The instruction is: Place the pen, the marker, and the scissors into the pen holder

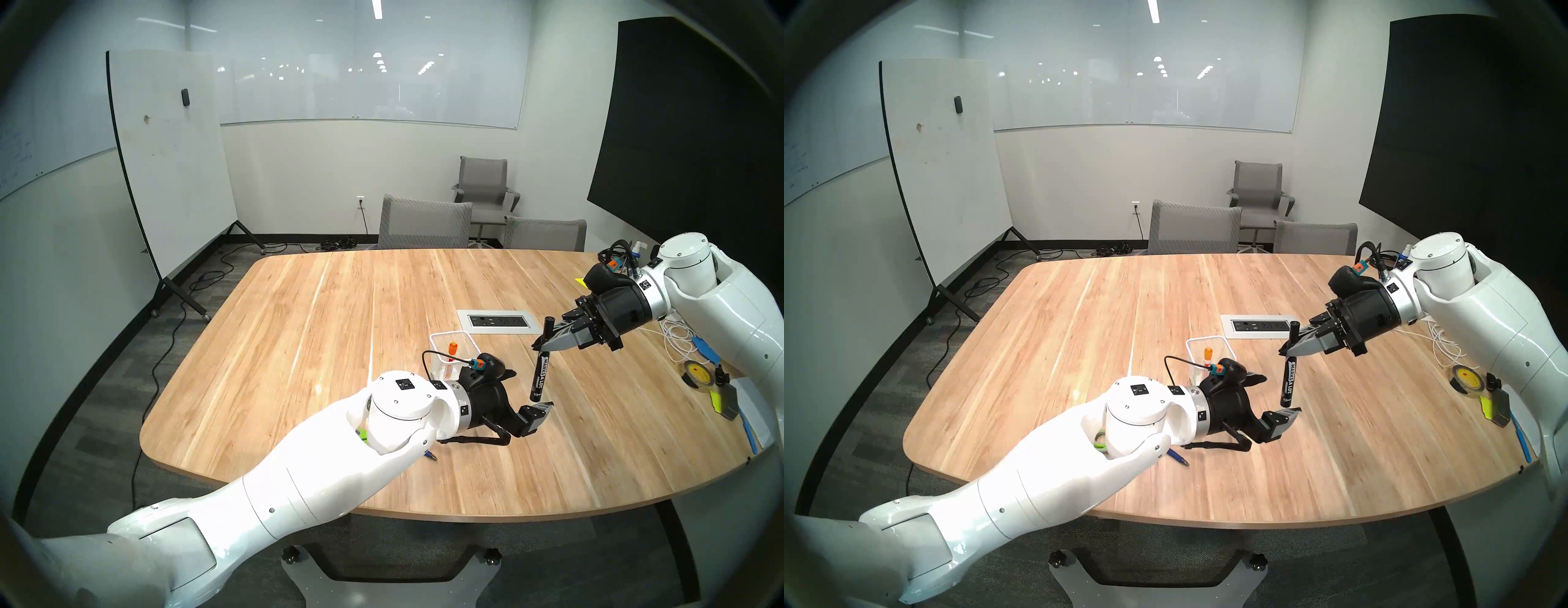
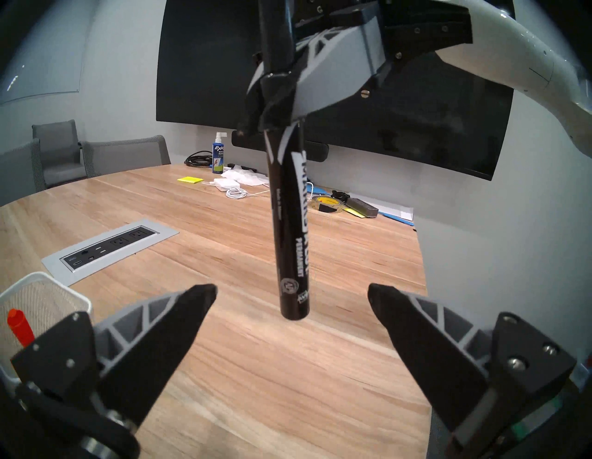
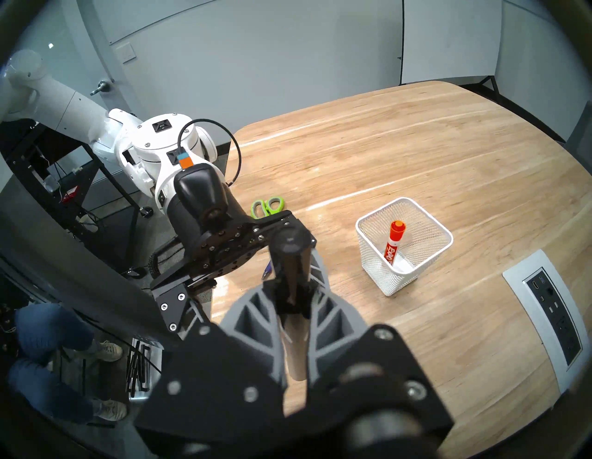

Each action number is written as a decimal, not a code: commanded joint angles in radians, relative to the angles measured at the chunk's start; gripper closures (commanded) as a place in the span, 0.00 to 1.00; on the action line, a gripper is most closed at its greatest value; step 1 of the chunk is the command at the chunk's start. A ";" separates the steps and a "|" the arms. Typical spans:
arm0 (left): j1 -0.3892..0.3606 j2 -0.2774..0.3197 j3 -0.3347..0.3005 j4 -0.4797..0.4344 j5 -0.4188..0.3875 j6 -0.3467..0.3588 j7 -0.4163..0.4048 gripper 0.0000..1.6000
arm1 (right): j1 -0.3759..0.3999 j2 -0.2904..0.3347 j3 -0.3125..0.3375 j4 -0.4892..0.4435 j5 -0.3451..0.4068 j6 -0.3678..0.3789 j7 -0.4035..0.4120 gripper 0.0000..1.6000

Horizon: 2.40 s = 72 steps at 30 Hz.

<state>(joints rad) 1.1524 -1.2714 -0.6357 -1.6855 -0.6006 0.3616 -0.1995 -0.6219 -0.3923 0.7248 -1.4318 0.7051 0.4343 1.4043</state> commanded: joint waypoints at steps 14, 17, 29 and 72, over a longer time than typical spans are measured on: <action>0.178 0.215 -0.066 -0.291 0.007 -0.002 0.149 0.00 | 0.021 -0.013 0.014 -0.008 0.022 0.011 0.013 1.00; 0.210 0.250 -0.076 -0.335 0.006 0.003 0.181 0.00 | 0.018 -0.019 0.014 -0.013 0.024 0.018 0.001 1.00; 0.281 0.322 -0.089 -0.421 0.014 0.019 0.269 0.00 | 0.014 -0.081 0.018 -0.036 0.026 0.061 -0.108 1.00; 0.284 0.326 -0.086 -0.426 0.011 0.020 0.281 0.00 | 0.105 -0.405 0.033 0.171 -0.056 0.166 -0.359 1.00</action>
<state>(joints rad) 1.4389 -0.9387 -0.7172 -2.0854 -0.5874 0.3892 0.0808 -0.5350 -0.7521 0.7417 -1.2901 0.6497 0.6356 1.0727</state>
